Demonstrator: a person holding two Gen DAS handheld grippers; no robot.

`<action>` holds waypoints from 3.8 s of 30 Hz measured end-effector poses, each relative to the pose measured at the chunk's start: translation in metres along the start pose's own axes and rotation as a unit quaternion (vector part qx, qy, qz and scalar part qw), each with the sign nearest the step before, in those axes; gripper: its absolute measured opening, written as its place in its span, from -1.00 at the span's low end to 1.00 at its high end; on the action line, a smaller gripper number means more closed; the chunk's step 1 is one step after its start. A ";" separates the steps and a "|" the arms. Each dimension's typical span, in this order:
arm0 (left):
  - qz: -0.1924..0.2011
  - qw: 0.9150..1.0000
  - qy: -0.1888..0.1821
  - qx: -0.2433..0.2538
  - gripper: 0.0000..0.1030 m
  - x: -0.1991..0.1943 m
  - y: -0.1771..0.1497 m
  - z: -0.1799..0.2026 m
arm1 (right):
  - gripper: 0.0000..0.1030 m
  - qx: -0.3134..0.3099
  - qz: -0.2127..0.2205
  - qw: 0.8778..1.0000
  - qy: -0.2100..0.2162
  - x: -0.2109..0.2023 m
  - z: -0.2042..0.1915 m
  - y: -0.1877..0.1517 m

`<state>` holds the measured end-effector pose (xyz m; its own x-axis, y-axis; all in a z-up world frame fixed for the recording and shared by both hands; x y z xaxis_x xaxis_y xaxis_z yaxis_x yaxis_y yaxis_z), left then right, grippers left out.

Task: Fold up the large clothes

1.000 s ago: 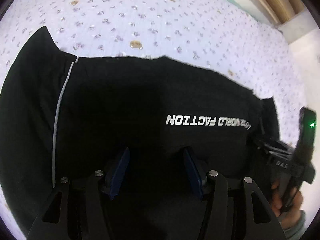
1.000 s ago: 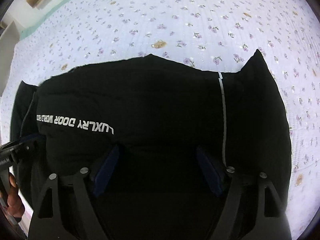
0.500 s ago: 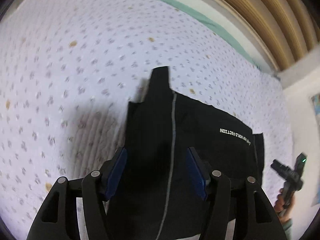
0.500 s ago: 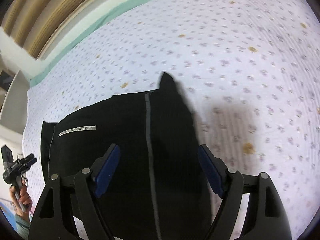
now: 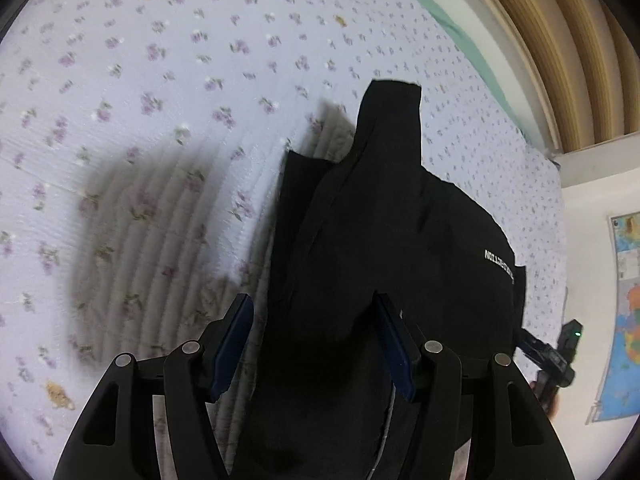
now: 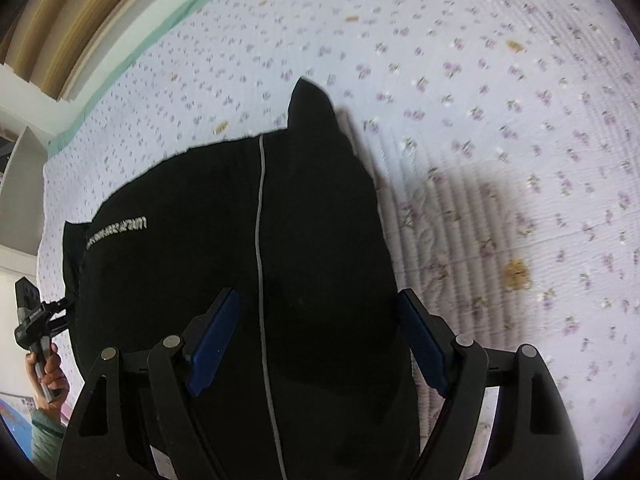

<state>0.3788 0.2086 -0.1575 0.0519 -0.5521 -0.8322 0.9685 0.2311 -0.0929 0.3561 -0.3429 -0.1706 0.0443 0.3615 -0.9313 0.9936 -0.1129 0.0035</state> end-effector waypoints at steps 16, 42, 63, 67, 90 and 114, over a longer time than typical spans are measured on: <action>-0.054 0.993 -0.104 -0.013 0.47 0.049 0.006 -0.015 | 0.89 0.024 -0.055 0.995 0.076 0.053 0.020 0.021; 0.028 0.978 -0.190 0.079 -0.45 -0.020 -0.063 0.064 | -0.30 -0.081 0.016 0.979 0.189 0.005 -0.068 -0.035; 0.019 0.977 -0.198 0.073 -0.46 -0.029 -0.230 0.019 | -0.30 -0.119 -0.034 0.987 0.104 0.034 -0.101 -0.165; 0.058 0.968 -0.241 0.035 -0.43 -0.013 -0.235 -0.033 | -0.24 -0.107 -0.023 0.989 0.095 0.065 -0.079 -0.154; 0.263 0.961 -0.007 0.090 0.22 -0.082 -0.310 -0.023 | 0.56 -0.087 0.192 0.978 0.013 0.022 -0.065 -0.231; 0.282 0.922 0.217 0.153 0.45 -0.056 -0.291 0.076 | 0.65 -0.081 0.218 0.971 -0.059 0.039 -0.134 -0.236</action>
<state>0.1124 0.1118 -0.0421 0.5302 -0.0257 -0.8475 0.8441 0.1110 0.5247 0.1368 -0.1778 -0.1590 0.4611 0.2024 -0.8640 0.8871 -0.0808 0.4545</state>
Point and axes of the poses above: each gripper's, at about its wrist camera, not at the fingertips, and x roughly the way its jaws point, z to its right, y to its top, the point moved 2 cm from there along x, roughly the way its jaws point, and after that the axes turned 15 degrees about -z, right-handed, at the moved point
